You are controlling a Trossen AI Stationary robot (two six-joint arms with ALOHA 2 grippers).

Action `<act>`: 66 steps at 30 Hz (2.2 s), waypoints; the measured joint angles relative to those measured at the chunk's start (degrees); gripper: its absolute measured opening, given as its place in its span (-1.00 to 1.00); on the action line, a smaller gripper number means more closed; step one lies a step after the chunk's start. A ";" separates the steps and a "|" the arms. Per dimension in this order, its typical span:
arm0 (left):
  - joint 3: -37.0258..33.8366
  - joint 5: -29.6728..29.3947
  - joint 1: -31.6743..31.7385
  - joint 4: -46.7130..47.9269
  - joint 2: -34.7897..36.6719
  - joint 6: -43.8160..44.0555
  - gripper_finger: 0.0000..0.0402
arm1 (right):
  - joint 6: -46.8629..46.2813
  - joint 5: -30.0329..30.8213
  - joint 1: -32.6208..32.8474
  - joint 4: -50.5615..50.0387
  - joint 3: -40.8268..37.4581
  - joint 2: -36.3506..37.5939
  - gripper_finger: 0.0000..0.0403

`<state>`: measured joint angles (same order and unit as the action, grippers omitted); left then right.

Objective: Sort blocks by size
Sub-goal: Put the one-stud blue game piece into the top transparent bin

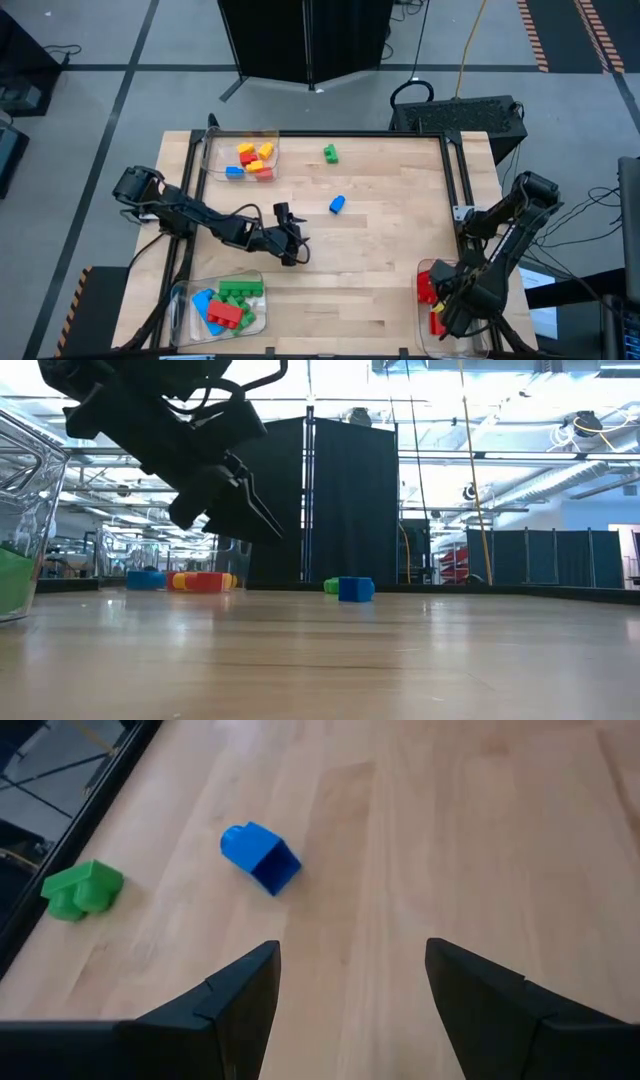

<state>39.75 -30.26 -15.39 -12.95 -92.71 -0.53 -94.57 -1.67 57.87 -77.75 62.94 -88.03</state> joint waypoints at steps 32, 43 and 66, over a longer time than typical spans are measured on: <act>0.08 -0.02 2.71 -9.76 -0.02 3.56 0.25 | -8.71 15.27 -0.25 -12.11 6.79 0.72 0.02; 0.08 2.66 7.33 -10.67 -0.02 9.28 0.35 | -1.06 48.38 -6.49 -12.23 12.52 0.70 0.02; 2.12 3.25 13.95 -25.42 -12.54 13.68 0.88 | 18.18 64.78 -26.73 0.08 12.48 0.38 0.02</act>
<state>41.87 -27.02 -1.44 -38.37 -105.24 13.15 -76.39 63.11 31.13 -77.67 75.42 -87.65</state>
